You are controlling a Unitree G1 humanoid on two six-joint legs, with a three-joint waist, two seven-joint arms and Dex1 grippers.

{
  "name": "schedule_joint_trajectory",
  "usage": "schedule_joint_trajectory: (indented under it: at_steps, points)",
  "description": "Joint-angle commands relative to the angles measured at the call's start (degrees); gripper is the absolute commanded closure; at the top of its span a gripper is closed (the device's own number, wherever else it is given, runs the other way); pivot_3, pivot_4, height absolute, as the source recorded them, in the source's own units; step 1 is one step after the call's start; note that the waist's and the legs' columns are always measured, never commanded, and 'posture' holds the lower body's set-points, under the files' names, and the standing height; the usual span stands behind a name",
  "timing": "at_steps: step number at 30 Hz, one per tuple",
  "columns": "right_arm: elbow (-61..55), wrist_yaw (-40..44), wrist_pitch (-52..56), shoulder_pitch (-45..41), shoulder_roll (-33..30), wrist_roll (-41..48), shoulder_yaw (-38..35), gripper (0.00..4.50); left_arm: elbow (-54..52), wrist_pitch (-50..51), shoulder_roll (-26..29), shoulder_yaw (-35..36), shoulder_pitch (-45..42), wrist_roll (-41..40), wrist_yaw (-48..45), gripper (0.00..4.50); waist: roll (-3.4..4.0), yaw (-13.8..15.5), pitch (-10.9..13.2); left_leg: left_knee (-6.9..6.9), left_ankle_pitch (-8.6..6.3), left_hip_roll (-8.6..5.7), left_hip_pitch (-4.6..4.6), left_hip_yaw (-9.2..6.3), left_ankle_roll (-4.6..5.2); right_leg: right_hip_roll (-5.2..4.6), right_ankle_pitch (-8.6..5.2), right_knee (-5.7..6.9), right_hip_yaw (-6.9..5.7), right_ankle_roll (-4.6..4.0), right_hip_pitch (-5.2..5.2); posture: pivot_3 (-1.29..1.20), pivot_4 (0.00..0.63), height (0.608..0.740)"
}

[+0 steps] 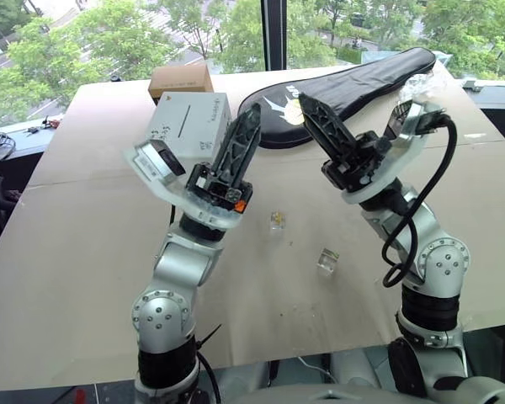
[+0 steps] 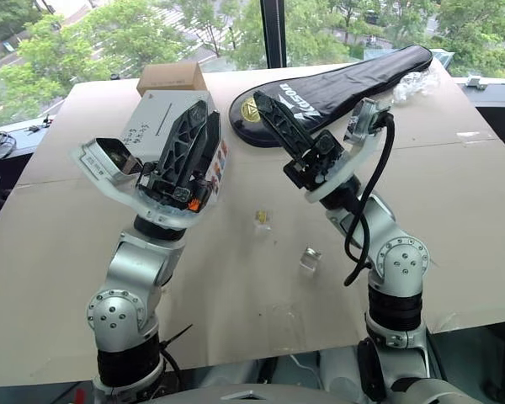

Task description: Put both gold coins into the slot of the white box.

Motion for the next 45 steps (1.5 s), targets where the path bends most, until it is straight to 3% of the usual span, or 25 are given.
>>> schedule_joint_trajectory:
  at_steps: [1, 8, 11, 16, 30, 33, 37, 42, 45]
  points:
    - [-1.87, 0.55, -0.31, -1.18, -0.30, 1.67, 0.45, 4.48, -0.43, 0.64, 0.62, -0.87, -1.26, -1.30, -0.86, 1.28, 0.00, -0.12, 0.00, 0.00, 0.00, 0.00, 0.00, 0.00, 0.00, 0.00, 0.00, 0.00, 0.00, 0.00, 0.00, 0.00, 0.150, 0.740]
    - [-2.12, 0.85, -0.38, -1.12, -0.74, 1.81, 1.05, 4.48, -0.10, 1.25, 1.09, -1.40, -2.22, -1.72, -0.64, 1.28, 0.00, -0.59, 0.00, -0.01, 0.00, 0.00, 0.00, 0.00, 0.00, 0.01, 0.00, 0.00, 0.01, 0.00, -0.02, 0.00, 0.150, 0.740]
    - [-2.23, 0.91, -0.43, -1.12, -0.80, 1.95, 1.26, 4.50, -0.13, 1.35, 1.15, -1.39, -2.34, -2.10, -0.39, 2.10, 0.00, -0.58, 0.00, -0.01, 0.00, 0.00, 0.00, 0.00, 0.00, 0.01, 0.00, 0.00, 0.02, 0.00, -0.03, 0.00, 0.150, 0.740]
    - [-2.55, 1.40, -0.34, -1.03, -0.92, 2.36, 1.66, 4.50, -0.52, 1.51, 1.30, -1.47, -2.09, -2.75, -0.14, 4.47, 0.00, -0.57, 0.00, -0.02, 0.00, 0.00, 0.00, 0.00, 0.00, 0.01, 0.00, 0.00, 0.02, 0.00, -0.03, 0.00, 0.150, 0.740]
    - [-3.33, 3.08, -0.10, -1.07, -2.18, 3.39, 2.84, 4.50, -1.37, 2.85, 3.05, -2.03, -0.83, -5.40, -0.85, 4.47, 0.00, -0.57, 0.00, -0.03, 0.00, 0.00, 0.00, 0.00, 0.00, 0.01, 0.00, 0.00, 0.03, 0.00, -0.04, 0.00, 0.150, 0.740]
    - [-3.37, 3.06, -0.16, -1.06, -2.21, 3.29, 2.92, 4.50, -1.25, 2.89, 3.33, -1.83, -0.39, -5.46, -0.46, 3.68, 0.00, -0.54, 0.00, -0.03, 0.00, 0.00, 0.00, 0.00, 0.00, 0.01, 0.00, 0.00, 0.03, 0.00, -0.04, 0.00, 0.150, 0.740]
    - [-3.42, 3.04, -0.26, -1.02, -2.24, 3.29, 3.01, 4.50, -1.02, 2.75, 3.36, -1.78, -0.04, -5.27, -0.30, 2.00, 0.00, -0.54, 0.00, -0.04, 0.00, 0.00, 0.00, 0.01, 0.00, 0.01, 0.00, 0.00, 0.04, 0.00, -0.04, 0.00, 0.150, 0.740]
    - [-3.40, 2.99, -0.22, -1.02, -2.29, 3.39, 3.01, 4.50, -1.23, 2.55, 3.36, -1.53, 0.52, -5.44, -1.19, 2.00, 0.01, -0.54, 0.00, -0.05, 0.00, 0.00, 0.00, 0.01, 0.00, 0.01, 0.00, 0.00, 0.04, 0.00, -0.05, 0.00, 0.150, 0.740]
    - [-3.39, 2.83, -0.22, -1.00, -2.25, 3.43, 3.05, 4.50, -1.49, 2.35, 3.31, -1.30, 1.03, -5.70, -2.30, 2.72, 0.01, -0.54, 0.01, -0.05, 0.00, 0.00, 0.00, 0.01, 0.00, 0.01, 0.00, 0.00, 0.04, 0.00, -0.05, 0.00, 0.150, 0.740]
